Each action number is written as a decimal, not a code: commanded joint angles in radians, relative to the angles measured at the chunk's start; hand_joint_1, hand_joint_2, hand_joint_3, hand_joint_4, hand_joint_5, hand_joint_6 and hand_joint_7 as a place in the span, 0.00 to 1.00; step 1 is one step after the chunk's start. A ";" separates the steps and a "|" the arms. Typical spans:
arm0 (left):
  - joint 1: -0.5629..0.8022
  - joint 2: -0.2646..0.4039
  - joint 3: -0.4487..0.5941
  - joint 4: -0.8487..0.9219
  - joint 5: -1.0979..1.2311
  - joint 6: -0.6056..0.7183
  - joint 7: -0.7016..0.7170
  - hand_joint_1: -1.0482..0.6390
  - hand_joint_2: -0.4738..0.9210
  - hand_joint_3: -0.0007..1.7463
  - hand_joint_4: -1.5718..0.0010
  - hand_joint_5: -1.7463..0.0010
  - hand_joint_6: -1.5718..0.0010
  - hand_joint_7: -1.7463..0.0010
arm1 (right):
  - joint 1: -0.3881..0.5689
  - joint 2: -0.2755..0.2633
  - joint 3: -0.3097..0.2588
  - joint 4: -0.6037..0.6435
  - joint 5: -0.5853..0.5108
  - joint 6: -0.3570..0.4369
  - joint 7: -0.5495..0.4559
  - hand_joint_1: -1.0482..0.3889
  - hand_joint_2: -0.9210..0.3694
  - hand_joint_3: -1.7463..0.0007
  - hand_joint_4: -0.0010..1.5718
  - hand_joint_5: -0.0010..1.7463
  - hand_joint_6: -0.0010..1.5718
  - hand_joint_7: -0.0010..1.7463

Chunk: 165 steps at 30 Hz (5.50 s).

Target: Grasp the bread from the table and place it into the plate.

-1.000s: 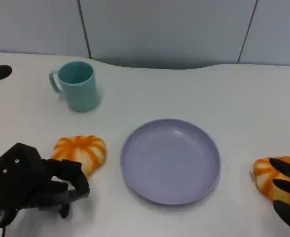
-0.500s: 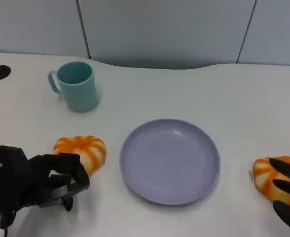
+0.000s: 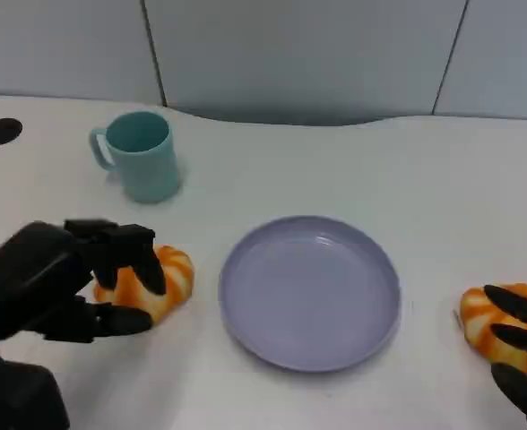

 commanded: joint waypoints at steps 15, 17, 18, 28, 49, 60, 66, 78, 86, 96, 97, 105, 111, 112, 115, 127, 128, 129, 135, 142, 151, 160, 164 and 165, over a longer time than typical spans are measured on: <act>-0.141 0.074 -0.249 -0.096 0.384 0.435 -0.025 0.19 0.94 0.01 1.00 1.00 1.00 1.00 | 0.010 0.008 0.000 -0.021 -0.005 -0.001 -0.010 0.48 0.00 0.83 0.64 0.04 0.50 0.00; -0.222 0.058 -0.313 0.038 0.419 0.446 -0.009 0.17 0.95 0.01 1.00 1.00 0.99 0.99 | 0.016 0.011 0.000 -0.034 -0.004 0.006 -0.008 0.48 0.00 0.83 0.65 0.04 0.49 0.00; -0.256 0.051 -0.342 0.095 0.431 0.448 0.000 0.17 0.95 0.01 1.00 1.00 0.98 0.99 | 0.018 0.012 0.000 -0.038 -0.004 0.008 -0.008 0.48 0.00 0.83 0.65 0.04 0.49 0.00; -0.574 -0.093 -0.560 0.715 0.458 0.479 0.072 0.18 0.92 0.00 0.98 0.99 0.94 0.99 | 0.034 0.011 -0.006 -0.065 -0.013 0.024 -0.008 0.48 0.00 0.83 0.59 0.01 0.48 0.00; -0.682 -0.193 -0.650 1.051 0.341 0.484 0.292 0.48 0.94 0.02 0.72 0.91 0.68 0.94 | 0.048 0.012 -0.011 -0.102 -0.036 0.038 -0.012 0.48 0.00 0.82 0.56 0.00 0.42 0.00; -0.659 -0.199 -0.603 1.051 0.268 0.429 0.436 0.49 0.98 0.03 0.62 0.00 0.75 0.00 | 0.048 0.012 -0.015 -0.106 -0.047 0.032 -0.025 0.49 0.00 0.81 0.56 0.00 0.42 0.00; -0.654 -0.205 -0.541 1.059 0.186 0.394 0.343 0.53 1.00 0.09 0.54 0.00 0.64 0.00 | 0.045 0.012 -0.017 -0.100 -0.056 0.030 -0.032 0.49 0.00 0.81 0.55 0.00 0.42 0.00; -0.642 -0.124 -0.435 0.993 0.050 0.198 0.290 0.52 0.97 0.07 0.54 0.00 0.65 0.00 | 0.035 0.022 -0.010 -0.091 -0.060 0.037 -0.036 0.49 0.00 0.81 0.56 0.01 0.43 0.00; -0.640 -0.064 -0.381 0.877 -0.040 -0.054 0.203 0.53 0.97 0.06 0.52 0.00 0.67 0.00 | 0.022 0.021 -0.006 -0.075 -0.068 0.031 -0.043 0.49 0.00 0.81 0.57 0.01 0.43 0.01; -0.650 -0.125 -0.378 0.802 -0.161 -0.143 -0.045 0.50 0.99 0.05 0.52 0.00 0.66 0.00 | 0.020 0.021 -0.002 -0.067 -0.068 0.022 -0.046 0.49 0.00 0.82 0.54 0.00 0.43 0.00; -0.653 -0.134 -0.380 0.802 -0.162 -0.140 -0.059 0.50 0.99 0.05 0.52 0.00 0.66 0.00 | 0.018 0.019 -0.002 -0.062 -0.069 0.015 -0.048 0.49 0.00 0.82 0.54 0.00 0.43 0.00; -0.682 -0.229 -0.437 0.843 -0.093 -0.123 -0.082 0.51 1.00 0.06 0.52 0.00 0.68 0.00 | 0.029 0.019 -0.003 -0.066 -0.064 0.006 -0.044 0.50 0.00 0.82 0.54 0.00 0.43 0.00; -0.714 -0.265 -0.499 0.905 0.031 -0.094 0.040 0.49 1.00 0.09 0.51 0.00 0.68 0.00 | 0.037 0.024 0.000 -0.077 -0.068 0.015 -0.044 0.49 0.00 0.82 0.54 0.00 0.44 0.00; -0.717 -0.268 -0.504 0.911 0.041 -0.092 0.052 0.49 1.00 0.09 0.51 0.00 0.68 0.00 | 0.037 0.023 0.000 -0.077 -0.069 0.014 -0.044 0.49 0.00 0.82 0.54 0.00 0.44 0.00; -0.738 -0.282 -0.528 0.934 0.082 -0.074 0.089 0.48 1.00 0.11 0.51 0.00 0.67 0.00 | 0.040 0.025 0.001 -0.081 -0.063 0.018 -0.040 0.49 0.00 0.82 0.54 0.00 0.43 0.00; -0.812 -0.311 -0.605 0.975 0.164 -0.045 0.092 0.37 0.99 0.04 0.78 0.07 0.81 0.17 | 0.042 0.027 0.004 -0.089 -0.078 0.025 -0.047 0.49 0.00 0.82 0.54 0.00 0.44 0.00; -0.822 -0.309 -0.611 0.975 0.165 -0.058 0.075 0.36 1.00 0.02 0.80 0.15 0.78 0.31 | 0.041 0.027 0.004 -0.087 -0.079 0.021 -0.049 0.49 0.00 0.82 0.54 0.00 0.44 0.00; -0.829 -0.308 -0.614 0.976 0.161 -0.068 0.059 0.34 0.99 0.01 0.82 0.23 0.76 0.43 | 0.040 0.026 0.005 -0.084 -0.079 0.017 -0.049 0.49 0.00 0.82 0.54 0.00 0.44 0.00; -0.858 -0.308 -0.612 0.977 0.144 -0.070 -0.037 0.25 1.00 0.02 0.83 0.72 0.68 0.94 | 0.040 0.027 0.005 -0.083 -0.074 0.017 -0.050 0.49 0.00 0.82 0.55 0.00 0.44 0.00; -0.874 -0.309 -0.590 0.979 0.102 -0.053 -0.164 0.13 1.00 0.05 0.89 0.88 0.78 1.00 | 0.039 0.024 0.005 -0.082 -0.071 0.017 -0.052 0.49 0.00 0.82 0.55 0.00 0.44 0.00; -0.885 -0.285 -0.588 0.956 0.093 -0.063 -0.175 0.12 1.00 0.08 0.91 0.90 0.80 1.00 | 0.041 0.022 0.004 -0.081 -0.076 0.014 -0.054 0.49 0.00 0.82 0.55 0.01 0.44 0.00; -0.769 -0.207 -0.358 0.926 -0.253 -0.124 -0.409 0.17 1.00 0.09 0.87 0.89 0.79 0.99 | 0.039 0.019 0.002 -0.080 -0.069 0.014 -0.050 0.49 0.00 0.82 0.56 0.01 0.44 0.00; -0.660 -0.185 -0.213 0.862 -0.487 -0.019 -0.602 0.19 1.00 0.10 0.85 0.89 0.78 0.99 | 0.037 0.016 0.000 -0.075 -0.062 0.010 -0.048 0.50 0.00 0.82 0.56 0.01 0.44 0.00; -0.641 -0.177 -0.196 0.841 -0.512 0.010 -0.629 0.18 1.00 0.11 0.86 0.89 0.79 1.00 | 0.037 0.016 -0.001 -0.074 -0.061 0.010 -0.048 0.50 0.00 0.82 0.56 0.01 0.44 0.00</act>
